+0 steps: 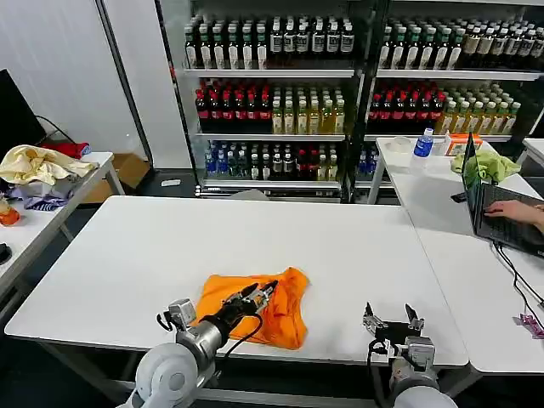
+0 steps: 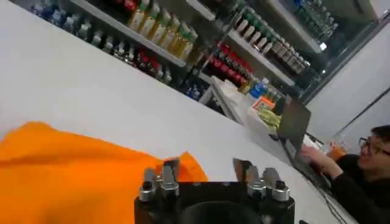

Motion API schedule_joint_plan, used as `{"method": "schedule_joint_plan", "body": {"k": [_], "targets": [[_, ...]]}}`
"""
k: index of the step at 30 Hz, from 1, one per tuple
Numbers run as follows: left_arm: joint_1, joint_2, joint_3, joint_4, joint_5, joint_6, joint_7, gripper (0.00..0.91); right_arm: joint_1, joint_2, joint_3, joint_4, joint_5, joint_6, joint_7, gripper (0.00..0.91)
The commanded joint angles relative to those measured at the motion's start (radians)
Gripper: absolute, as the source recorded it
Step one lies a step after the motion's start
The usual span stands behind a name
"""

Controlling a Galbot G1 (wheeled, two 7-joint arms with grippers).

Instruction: Fold and organize the clothes.

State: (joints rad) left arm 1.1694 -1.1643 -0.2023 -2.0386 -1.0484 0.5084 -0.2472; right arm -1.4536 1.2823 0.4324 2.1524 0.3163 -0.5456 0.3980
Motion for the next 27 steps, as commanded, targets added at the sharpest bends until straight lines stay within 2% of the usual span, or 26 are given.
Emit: {"method": "schedule_joint_plan", "body": {"k": [1,5,10,27], "targets": [[0.05,0.082,-0.155,0.019,0.054,-0.006,0.011,0.907,0.008,0.0,-0.003,0.0,0.003,0.0,-0.002,0.907],[0.068,0.129,-0.244,0.08,0.048,-0.013,0.023,0.907,0.009,0.0,-0.005,-0.001,0.003,-0.001,-0.001,0.907],[0.058,0.132,-0.267,0.142,0.048,-0.012,0.023,0.907,0.003,-0.004,0.003,0.001,0.003,-0.001,-0.001,0.907],[0.038,0.002,-0.171,0.214,0.073,-0.042,0.079,0.907,-0.003,-0.005,0.014,0.012,0.007,-0.011,0.003,0.907]]}}
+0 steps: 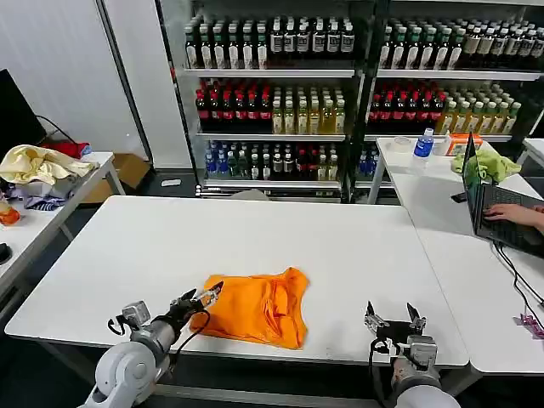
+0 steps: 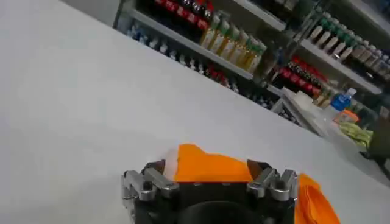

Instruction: Fold and organize the clothes.

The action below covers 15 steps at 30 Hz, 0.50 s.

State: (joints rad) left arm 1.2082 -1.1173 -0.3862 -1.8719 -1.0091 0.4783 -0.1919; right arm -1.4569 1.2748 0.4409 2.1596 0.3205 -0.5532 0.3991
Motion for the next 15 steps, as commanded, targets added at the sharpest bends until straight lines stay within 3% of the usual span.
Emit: {"method": "schedule_joint_plan", "body": {"k": [1,15], "targets": [[-0.003,-0.049,0.015,0.053,0.051,-0.015,0.029,0.907,-0.001,0.003,0.007,0.006,0.004,-0.004,0.002,0.907],[-0.006,-0.069,0.029,0.101,0.087,-0.045,0.054,0.907,-0.005,-0.004,0.024,0.014,0.013,-0.008,0.004,0.907]]}}
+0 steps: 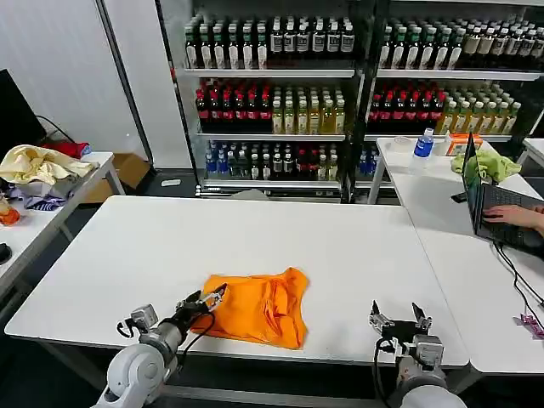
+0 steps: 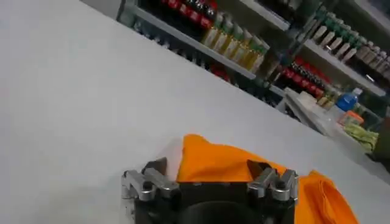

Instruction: Fold and organize the clothes.

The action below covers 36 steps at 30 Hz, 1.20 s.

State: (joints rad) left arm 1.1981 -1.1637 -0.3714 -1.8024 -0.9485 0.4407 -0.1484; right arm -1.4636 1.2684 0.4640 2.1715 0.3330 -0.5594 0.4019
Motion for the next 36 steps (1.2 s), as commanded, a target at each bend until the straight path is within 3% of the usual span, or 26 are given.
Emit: {"method": "schedule_joint_plan", "body": {"k": [1,2,3,4,7,10,27,32,36], "targets": [[0.005,-0.026,0.015,0.03,0.026,-0.008,0.011,0.907,0.002,0.004,0.0,0.003,0.001,-0.003,0.002,0.907],[0.007,-0.029,0.016,0.026,0.019,-0.008,0.01,0.816,0.003,0.004,-0.001,0.003,0.001,-0.004,0.002,0.907],[0.014,-0.034,0.018,0.014,0.001,-0.008,0.008,0.665,0.003,0.005,-0.001,0.003,0.001,-0.004,0.003,0.907],[0.018,-0.036,0.02,0.008,-0.011,-0.008,0.008,0.322,0.003,0.005,-0.001,0.003,0.001,-0.005,0.003,0.907],[0.034,-0.042,0.032,-0.013,-0.017,-0.018,0.012,0.071,0.002,0.006,0.0,0.004,0.001,-0.005,0.003,0.907],[0.028,-0.054,0.029,-0.006,-0.024,-0.024,0.012,0.02,0.0,0.007,0.001,0.004,0.001,-0.005,0.004,0.907],[0.003,-0.086,-0.032,0.009,-0.24,-0.027,-0.011,0.01,-0.004,0.007,-0.008,0.011,0.0,-0.01,0.009,0.907],[0.003,-0.087,-0.094,-0.021,-0.387,-0.029,-0.059,0.02,-0.004,0.002,-0.008,0.013,0.001,-0.01,0.009,0.907],[0.002,-0.041,-0.21,-0.051,-0.525,-0.024,-0.087,0.01,-0.003,-0.002,-0.006,0.014,0.004,-0.01,0.009,0.907]]}}
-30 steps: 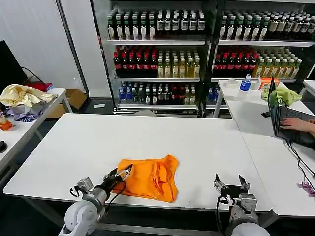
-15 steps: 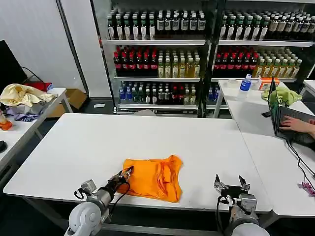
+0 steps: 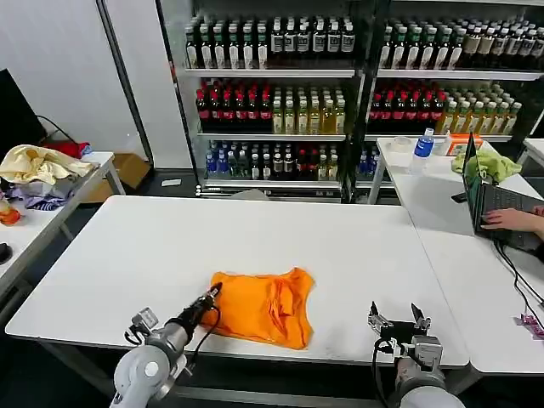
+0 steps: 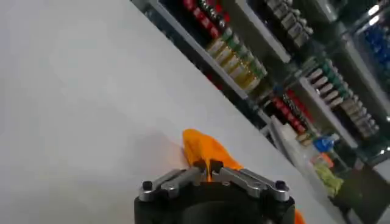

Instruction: Fold and organize the clothes.

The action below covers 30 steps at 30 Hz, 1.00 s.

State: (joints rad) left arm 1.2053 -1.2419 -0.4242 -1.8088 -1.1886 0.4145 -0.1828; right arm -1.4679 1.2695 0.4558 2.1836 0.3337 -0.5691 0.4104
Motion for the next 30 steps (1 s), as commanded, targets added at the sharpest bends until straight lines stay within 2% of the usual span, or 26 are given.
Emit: {"method": "schedule_joint_plan", "body": {"k": [1,2,9,13,17,21,25,28,30], "targets": [[-0.012,0.065,-0.193,-0.04,-0.299,0.005,-0.055,0.01,0.002,-0.004,0.003,0.002,0.006,-0.001,0.002,0.907],[-0.019,0.084,-0.218,-0.031,-0.301,0.008,-0.054,0.01,0.002,-0.007,0.003,0.004,0.009,-0.001,0.003,0.907],[-0.158,0.488,-0.441,0.127,-0.367,0.048,-0.047,0.01,0.008,-0.028,0.018,0.021,0.033,0.0,0.002,0.907],[-0.243,0.688,-0.478,0.131,-0.374,0.082,-0.036,0.01,-0.007,-0.038,0.028,0.034,0.047,0.006,-0.002,0.907],[-0.263,0.781,-0.423,0.054,-0.339,0.094,-0.035,0.01,0.003,-0.051,0.024,0.034,0.061,0.007,-0.002,0.907],[-0.189,0.763,-0.34,-0.029,-0.272,0.073,-0.021,0.01,0.027,-0.038,0.009,0.017,0.05,0.005,0.002,0.907],[-0.007,0.627,-0.196,-0.059,0.05,-0.01,0.052,0.01,0.013,-0.028,0.009,0.007,0.031,0.01,-0.002,0.907],[0.021,0.501,-0.066,0.003,0.309,-0.069,0.067,0.01,-0.006,-0.031,0.024,-0.003,0.026,0.019,-0.006,0.907],[0.019,0.428,-0.013,0.013,0.401,-0.095,0.061,0.01,-0.007,-0.035,0.029,-0.004,0.026,0.02,-0.006,0.907]]}}
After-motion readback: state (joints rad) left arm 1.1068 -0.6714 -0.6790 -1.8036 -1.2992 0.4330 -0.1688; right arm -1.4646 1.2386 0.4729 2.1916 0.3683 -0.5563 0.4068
